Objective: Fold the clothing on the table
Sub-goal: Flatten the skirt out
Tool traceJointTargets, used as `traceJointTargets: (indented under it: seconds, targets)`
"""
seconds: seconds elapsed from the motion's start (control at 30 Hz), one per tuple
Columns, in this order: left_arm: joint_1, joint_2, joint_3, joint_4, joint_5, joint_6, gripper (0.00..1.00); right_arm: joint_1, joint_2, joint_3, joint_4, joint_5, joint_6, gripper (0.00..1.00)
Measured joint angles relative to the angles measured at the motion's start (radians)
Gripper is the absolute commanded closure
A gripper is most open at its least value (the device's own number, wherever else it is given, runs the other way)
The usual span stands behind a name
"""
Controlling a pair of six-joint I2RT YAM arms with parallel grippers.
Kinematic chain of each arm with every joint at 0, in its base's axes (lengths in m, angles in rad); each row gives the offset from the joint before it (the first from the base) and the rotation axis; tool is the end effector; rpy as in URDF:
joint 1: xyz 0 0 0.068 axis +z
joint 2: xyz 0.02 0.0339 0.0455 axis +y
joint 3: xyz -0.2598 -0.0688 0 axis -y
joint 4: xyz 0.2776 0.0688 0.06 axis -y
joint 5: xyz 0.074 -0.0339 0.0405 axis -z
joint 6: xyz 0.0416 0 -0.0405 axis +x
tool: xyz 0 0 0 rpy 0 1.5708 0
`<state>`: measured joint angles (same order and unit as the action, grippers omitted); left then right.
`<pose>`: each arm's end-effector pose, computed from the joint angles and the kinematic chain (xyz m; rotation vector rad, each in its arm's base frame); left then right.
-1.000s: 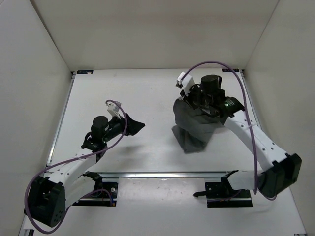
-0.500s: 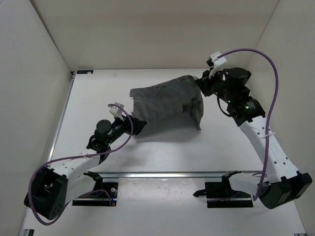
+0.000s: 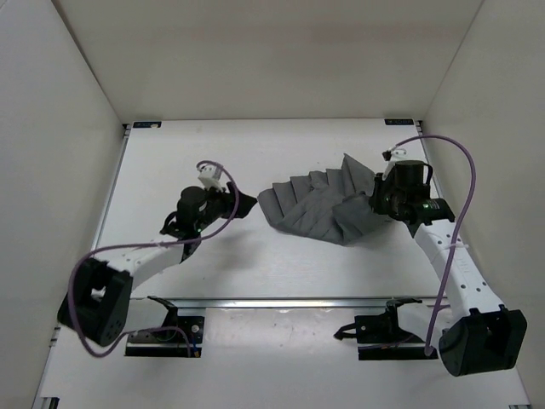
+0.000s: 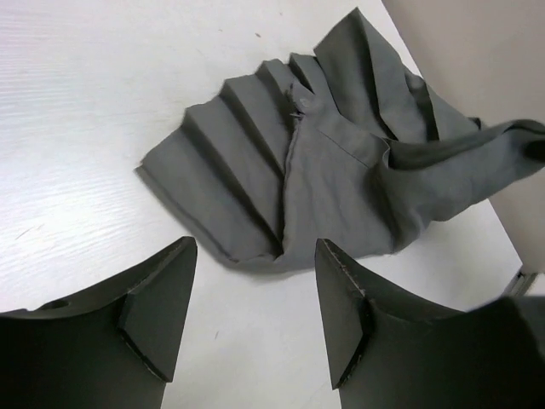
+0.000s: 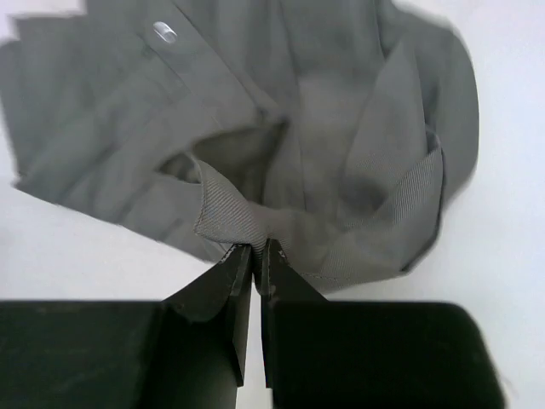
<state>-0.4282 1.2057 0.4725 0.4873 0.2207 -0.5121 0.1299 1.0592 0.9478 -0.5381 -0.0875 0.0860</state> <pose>0.2553 -0.1265 0.1871 0.0840 1.8958 -0.8548 0.2646 0.0382 0.2990 -0.0972 2.2239 0.2158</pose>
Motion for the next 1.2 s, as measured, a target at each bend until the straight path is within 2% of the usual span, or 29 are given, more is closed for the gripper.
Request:
traceJointTargets:
  seconds: [0.13, 0.3, 0.6, 0.87, 1.13, 1.2]
  targets:
    - [-0.047, 0.207, 0.174, -0.038, 0.039, -0.011, 0.33, -0.029, 0.024, -0.002, -0.104, 0.081, 0.044, 1.0]
    - [-0.106, 0.475, 0.442, -0.09, 0.105, -0.008, 0.31, -0.093, 0.026, -0.003, -0.135, 0.105, 0.062, 1.0]
    - [-0.134, 0.815, 0.791, -0.179, 0.167, 0.0, 0.33, -0.047, 0.026, -0.047, -0.119, 0.097, 0.089, 1.0]
    - [-0.194, 0.999, 0.985, -0.258, 0.163, 0.025, 0.34, -0.046, 0.026, -0.071, -0.105, 0.072, 0.098, 1.0]
    - [-0.223, 1.102, 1.107, -0.309, 0.151, 0.026, 0.33, -0.046, 0.026, -0.083, -0.089, 0.054, 0.098, 1.0]
    - [-0.223, 1.129, 1.149, -0.32, 0.149, 0.026, 0.37, -0.046, 0.026, -0.084, -0.086, 0.049, 0.098, 1.0]
